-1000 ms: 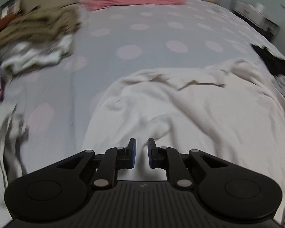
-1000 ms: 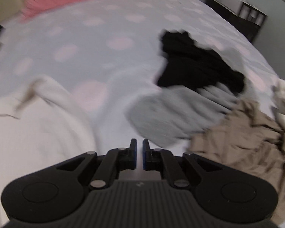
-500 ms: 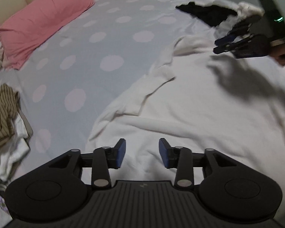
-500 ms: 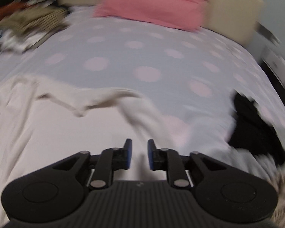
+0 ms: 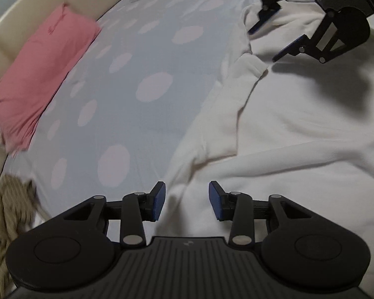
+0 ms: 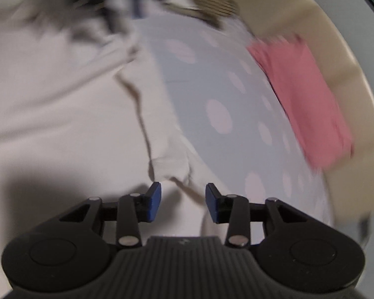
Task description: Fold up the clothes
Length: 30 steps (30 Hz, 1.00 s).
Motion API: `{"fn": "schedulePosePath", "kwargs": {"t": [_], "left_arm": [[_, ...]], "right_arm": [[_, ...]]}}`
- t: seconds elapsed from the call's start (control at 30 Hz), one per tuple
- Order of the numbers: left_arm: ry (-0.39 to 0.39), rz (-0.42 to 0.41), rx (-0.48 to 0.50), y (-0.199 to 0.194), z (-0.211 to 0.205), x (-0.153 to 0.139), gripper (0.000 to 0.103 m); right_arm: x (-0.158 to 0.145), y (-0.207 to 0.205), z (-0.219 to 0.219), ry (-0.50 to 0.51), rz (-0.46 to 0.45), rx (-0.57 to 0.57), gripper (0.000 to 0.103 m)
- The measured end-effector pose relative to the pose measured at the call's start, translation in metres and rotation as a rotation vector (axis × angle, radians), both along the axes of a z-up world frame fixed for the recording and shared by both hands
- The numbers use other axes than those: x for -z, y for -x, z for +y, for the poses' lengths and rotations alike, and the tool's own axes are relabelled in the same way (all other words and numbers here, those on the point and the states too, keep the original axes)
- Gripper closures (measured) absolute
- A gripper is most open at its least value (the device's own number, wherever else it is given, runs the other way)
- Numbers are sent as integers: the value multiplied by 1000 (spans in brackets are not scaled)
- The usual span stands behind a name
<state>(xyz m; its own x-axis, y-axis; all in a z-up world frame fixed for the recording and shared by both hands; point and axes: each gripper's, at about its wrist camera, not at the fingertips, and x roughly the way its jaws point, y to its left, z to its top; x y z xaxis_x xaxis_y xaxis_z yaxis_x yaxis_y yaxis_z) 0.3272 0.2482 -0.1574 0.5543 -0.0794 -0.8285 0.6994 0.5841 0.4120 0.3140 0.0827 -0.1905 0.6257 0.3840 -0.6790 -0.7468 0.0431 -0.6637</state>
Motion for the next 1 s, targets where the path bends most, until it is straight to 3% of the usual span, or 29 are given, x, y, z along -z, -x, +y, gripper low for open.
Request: {"fn": "schedulePosePath", "kwargs": {"t": [0.13,0.23,0.33,0.37,0.43,0.53,0.63,0.77,0.83,0.9,0.97,1.0], "left_arm": [[-23,14,50,-14,8,14,67],[-13,24,75,-18,15,21,73],[40,53,62,-23,18,21,91],[48,55,65,-24,20,21,97],[75,61,65,-26,23,19,98],[179,112,4,-36,35,12,99],[283,165,-90,-51,51,5,99],[387,160,-191,-69,67,-7,99],[389,161,-194,-71,65,-8,99],[371,165,-180,-70,60,-7,99],[339,171,-161,-65,55,-2,99],[333,175,-160,-63,55,0,99]], "right_arm": [[14,-2,11,119,-79,-136,52],[20,-10,17,155,-100,-167,47],[20,-18,23,154,-89,-158,47],[18,-20,25,152,-79,-154,50],[12,-28,29,144,-36,-115,89],[-4,-43,32,67,30,-35,101],[-32,-73,33,-93,188,118,103],[-62,-107,34,-259,229,267,103],[-69,-119,37,-294,230,301,103],[-72,-123,42,-266,268,266,100],[-69,-114,44,-198,284,186,87],[-66,-106,44,-159,278,135,63]]}}
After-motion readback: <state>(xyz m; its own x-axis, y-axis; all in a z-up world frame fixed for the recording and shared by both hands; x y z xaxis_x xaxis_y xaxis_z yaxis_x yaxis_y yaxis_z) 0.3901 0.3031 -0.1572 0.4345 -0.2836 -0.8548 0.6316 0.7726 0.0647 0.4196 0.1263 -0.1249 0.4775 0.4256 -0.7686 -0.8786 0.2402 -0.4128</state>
